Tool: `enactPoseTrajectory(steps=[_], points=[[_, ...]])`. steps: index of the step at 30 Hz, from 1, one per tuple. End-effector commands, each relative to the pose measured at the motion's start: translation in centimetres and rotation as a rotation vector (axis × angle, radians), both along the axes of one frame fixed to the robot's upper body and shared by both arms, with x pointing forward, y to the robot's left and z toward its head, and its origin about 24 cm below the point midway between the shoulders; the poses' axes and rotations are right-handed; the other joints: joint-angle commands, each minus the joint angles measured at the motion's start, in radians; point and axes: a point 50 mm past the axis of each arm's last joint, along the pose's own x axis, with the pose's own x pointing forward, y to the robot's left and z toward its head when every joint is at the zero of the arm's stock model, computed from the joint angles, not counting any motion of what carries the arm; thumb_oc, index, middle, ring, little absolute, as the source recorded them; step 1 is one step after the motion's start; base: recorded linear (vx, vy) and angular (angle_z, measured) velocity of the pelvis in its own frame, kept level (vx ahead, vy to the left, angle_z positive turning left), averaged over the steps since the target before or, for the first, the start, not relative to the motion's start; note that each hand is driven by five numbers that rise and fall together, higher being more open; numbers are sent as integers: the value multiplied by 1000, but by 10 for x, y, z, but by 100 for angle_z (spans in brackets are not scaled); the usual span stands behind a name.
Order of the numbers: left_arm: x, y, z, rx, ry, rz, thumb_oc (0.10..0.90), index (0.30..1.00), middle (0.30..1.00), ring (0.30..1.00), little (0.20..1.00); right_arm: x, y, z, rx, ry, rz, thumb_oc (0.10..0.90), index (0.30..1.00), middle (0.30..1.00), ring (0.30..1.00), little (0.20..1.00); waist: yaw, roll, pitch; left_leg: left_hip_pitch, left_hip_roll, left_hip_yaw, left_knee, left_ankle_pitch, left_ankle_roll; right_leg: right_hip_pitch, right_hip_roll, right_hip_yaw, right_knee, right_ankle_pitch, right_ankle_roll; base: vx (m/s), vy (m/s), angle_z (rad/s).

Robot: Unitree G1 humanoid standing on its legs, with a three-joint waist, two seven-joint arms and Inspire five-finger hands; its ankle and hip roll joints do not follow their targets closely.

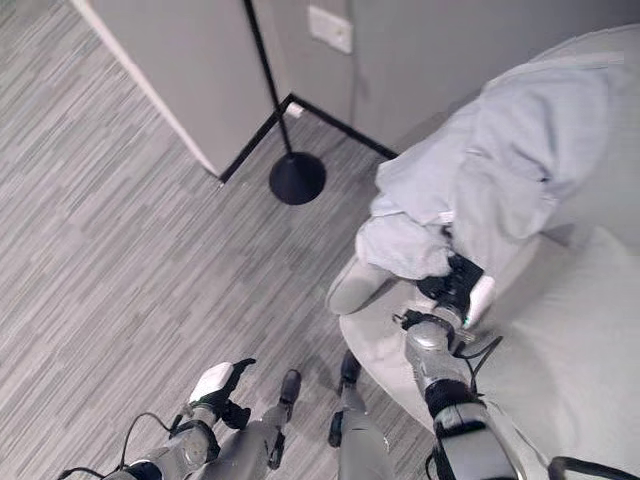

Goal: Hang the clothes on the sofa on the clothes rack.

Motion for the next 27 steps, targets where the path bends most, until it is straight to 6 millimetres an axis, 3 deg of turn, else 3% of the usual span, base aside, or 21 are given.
enactPoseTrajectory(steps=[1, 5, 6, 9, 10, 11, 12, 15, 17, 21, 27], points=[[-16, 15, -6, 33, 53, -17, 800, 900, 900, 900, 900, 4, 6, 37, 147, -294, 130, 400, 300, 300, 300, 300, 22, -62, -123, -48, 21, 41, -37, 32, -11, 109, -35, 88, 8, -130, 95, 74, 11, -14], [-21, 15, -8, 15, 86, -27, 800, 900, 900, 900, 900, 2, 23, 71, 321, -492, 267, 400, 300, 300, 300, 300, 25, -80, -179, 11, 27, 62, -37, 11, -3, 153, -28, 116, 8, -135, 93, 59, 26, -14], [-22, 16, -8, 15, 88, -27, 800, 900, 900, 900, 900, 1, 23, 71, 323, -491, 268, 400, 300, 300, 300, 300, 28, -81, -178, 15, 28, 64, -37, 9, -3, 156, -27, 118, 8, -135, 93, 38, 20, -22], [-31, 13, -12, -9, 132, -33, 800, 900, 900, 900, 900, -1, 29, 104, 433, -665, 325, 400, 300, 300, 300, 300, 36, -90, -225, 61, 32, 79, -37, -5, 4, 190, -24, 141, 8, -137, 91, 49, 33, -21], [-31, 13, -12, -9, 132, -33, 800, 900, 900, 900, 900, -1, 29, 104, 433, -665, 325, 400, 300, 300, 300, 300, 36, -90, -225, 61, 32, 79, -37, -5, 4, 190, -24, 141, 8, -137, 91, 57, 44, -18], [-37, 11, -14, -23, 158, -33, 800, 900, 900, 900, 900, -2, 31, 123, 471, -755, 354, 400, 300, 300, 300, 300, 41, -93, -246, 80, 32, 86, -37, -11, 6, 204, -22, 147, 8, -139, 89, 35, 23, -19], [-37, 11, -14, -23, 158, -33, 800, 900, 900, 900, 900, -2, 31, 123, 471, -755, 354, 400, 300, 300, 300, 300, 43, -93, -244, 82, 33, 87, -37, -12, 6, 205, -22, 149, 8, -139, 89, 53, 36, -22], [-41, 13, -15, -90, 172, 62, 800, 900, 900, 900, 900, 1, 36, 153, 516, -880, 394, 400, 300, 300, 300, 300, 55, -100, -280, 110, 36, 93, -37, -18, 9, 230, -20, 157, 8, -143, 85, 23, 20, -12], [-39, 15, -13, -115, 162, 110, 800, 900, 900, 900, 900, 2, 39, 159, 530, -899, 412, 400, 300, 300, 300, 300, 59, -104, -287, 115, 37, 91, -37, -18, 9, 234, -20, 158, 8, -144, 84, 0, 0, 0], [-17, 20, 7, -217, 34, 202, 800, 900, 900, 900, 900, -5, 57, 188, 534, -993, 540, 400, 300, 300, 300, 300, 74, -114, -312, 134, 38, 85, -37, -22, 11, 254, -17, 158, 8, -149, 77, 11, -5, -5], [14, 33, 52, -370, -207, 314, 800, 900, 900, 900, 900, -9, 81, 236, 444, -1072, 685, 400, 300, 300, 300, 300, 89, -130, -331, 152, 39, 82, -37, -23, 15, 271, -17, 158, 8, -148, 75, 0, 0, 0]])
